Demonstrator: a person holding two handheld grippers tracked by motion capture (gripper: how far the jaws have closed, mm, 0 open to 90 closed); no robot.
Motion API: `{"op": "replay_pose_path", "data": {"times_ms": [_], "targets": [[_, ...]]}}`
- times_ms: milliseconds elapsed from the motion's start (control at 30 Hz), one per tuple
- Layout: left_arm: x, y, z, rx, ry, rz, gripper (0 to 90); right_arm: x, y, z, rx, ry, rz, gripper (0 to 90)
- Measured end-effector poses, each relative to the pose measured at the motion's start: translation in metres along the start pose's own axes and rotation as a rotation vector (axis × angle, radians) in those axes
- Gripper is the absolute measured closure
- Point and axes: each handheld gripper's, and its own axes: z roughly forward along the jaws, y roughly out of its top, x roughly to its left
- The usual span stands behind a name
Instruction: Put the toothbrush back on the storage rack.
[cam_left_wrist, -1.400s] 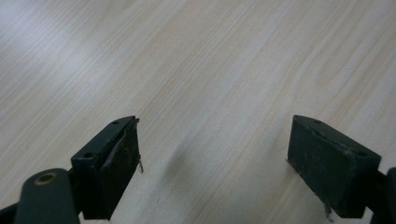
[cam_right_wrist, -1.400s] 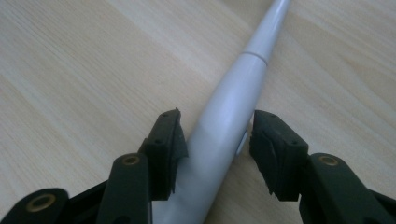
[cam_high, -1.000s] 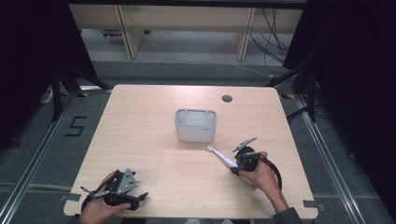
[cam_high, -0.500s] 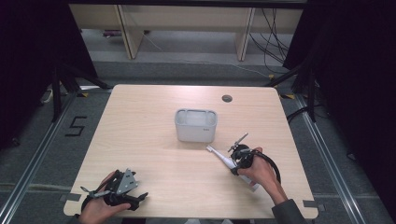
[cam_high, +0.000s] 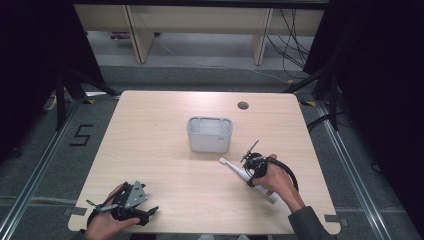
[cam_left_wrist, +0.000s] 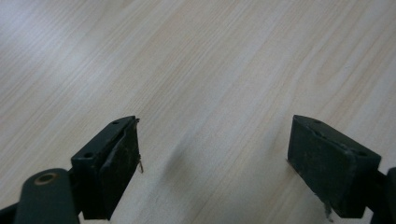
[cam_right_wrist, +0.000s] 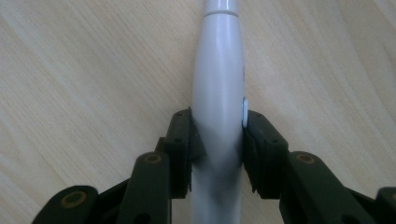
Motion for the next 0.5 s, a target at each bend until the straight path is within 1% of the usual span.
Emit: {"op": "replay_pose_path", "data": {"times_ms": [33,67,100,133,167,233,267,333,367,400,433,467,500], "targets": [[0.0001,0.0001,-0.0003,0.000,0.001,0.001,16.3,-0.0005,0.0018,-0.0004,0.023,-0.012,-0.020,65.1],[0.0001,0.0000,-0.0004,-0.001,0.001,0.000,16.3,-0.0001,0.0023,-0.0006,0.022,-0.012,-0.014,65.2],[0.0002,0.0000,-0.0003,-0.001,0.002,0.001,16.3,-0.0021,0.0029,0.0002,0.017,-0.006,-0.045,65.3],[0.0002,0.0000,-0.0003,-0.001,0.002,0.001,16.3,-0.0011,0.0035,-0.0007,0.034,-0.010,-0.031,65.4],[0.0002,0.0001,-0.0004,0.000,0.001,0.001,16.3,-0.0022,0.0046,-0.0003,0.040,-0.011,-0.048,65.5],[0.0001,0.0001,-0.0005,-0.001,0.001,0.002,16.3,-0.0014,0.0052,0.0001,0.042,-0.011,-0.043,65.7],[0.0001,0.0001,-0.0004,0.000,0.000,0.001,16.3,-0.0013,0.0057,-0.0003,0.048,-0.011,-0.049,65.8],[0.0002,0.0000,-0.0002,-0.001,0.001,0.001,16.3,-0.0004,0.0071,-0.0005,0.063,-0.016,-0.043,65.8],[0.0001,0.0001,-0.0003,0.001,0.000,0.002,16.3,-0.0048,0.0080,0.0001,0.062,-0.015,-0.100,65.8],[-0.0001,0.0001,-0.0002,0.000,0.000,0.001,16.3,-0.0009,0.0088,0.0002,0.064,0.001,-0.056,65.8],[-0.0001,0.0001,-0.0002,0.000,0.000,0.001,16.3,-0.0021,0.0094,0.0002,0.074,-0.013,-0.069,65.8],[0.0001,0.0002,-0.0004,0.000,0.001,0.002,16.3,-0.0023,0.0103,-0.0001,0.088,-0.012,-0.070,65.8],[0.0002,0.0002,-0.0005,-0.001,0.002,0.002,16.3,-0.0034,0.0111,0.0004,0.086,-0.011,-0.086,65.8]]}}
